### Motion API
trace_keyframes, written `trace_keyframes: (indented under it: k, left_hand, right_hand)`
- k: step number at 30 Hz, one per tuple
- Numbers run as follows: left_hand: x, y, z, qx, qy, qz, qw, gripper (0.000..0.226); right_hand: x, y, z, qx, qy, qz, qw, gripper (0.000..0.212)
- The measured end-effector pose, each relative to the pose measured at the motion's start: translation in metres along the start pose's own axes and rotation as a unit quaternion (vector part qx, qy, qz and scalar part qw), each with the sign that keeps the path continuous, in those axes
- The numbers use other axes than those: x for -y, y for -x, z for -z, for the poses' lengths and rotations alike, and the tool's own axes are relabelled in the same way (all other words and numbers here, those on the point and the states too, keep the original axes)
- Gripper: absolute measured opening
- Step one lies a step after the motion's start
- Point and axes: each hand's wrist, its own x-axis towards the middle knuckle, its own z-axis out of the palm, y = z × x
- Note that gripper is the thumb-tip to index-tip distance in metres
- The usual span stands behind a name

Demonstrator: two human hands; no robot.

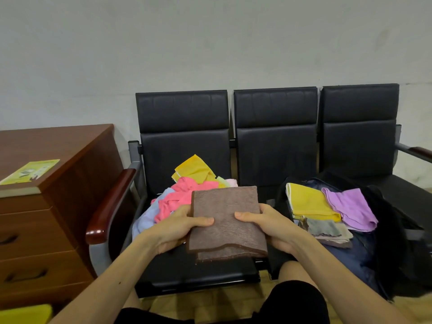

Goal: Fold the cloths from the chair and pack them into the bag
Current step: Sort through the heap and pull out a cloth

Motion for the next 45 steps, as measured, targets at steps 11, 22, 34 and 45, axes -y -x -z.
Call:
trace_keyframes:
  k: [11,22,34,45]
  left_hand:
    - [0.004,-0.005,-0.006,0.032,0.008,-0.012,0.999,0.04]
    - [0.005,-0.011,-0.01,0.075,-0.019,-0.083,0.994,0.055]
    - [0.041,-0.098,-0.073,0.256,-0.068,0.075,0.961,0.041]
    - [0.074,-0.264,-0.292,0.228,-0.391,-0.146,0.88,0.048]
  right_hand:
    - [-0.006,0.003,0.027,0.068,0.019,-0.001,0.998,0.059]
    - [-0.021,0.003,0.05,0.12,-0.081,0.061,0.988,0.032]
    - [-0.101,0.011,0.141,-0.042,0.087,0.073,0.993,0.021]
    - [-0.135,0.014,0.363,-0.347,0.342,-0.014,0.873,0.024]
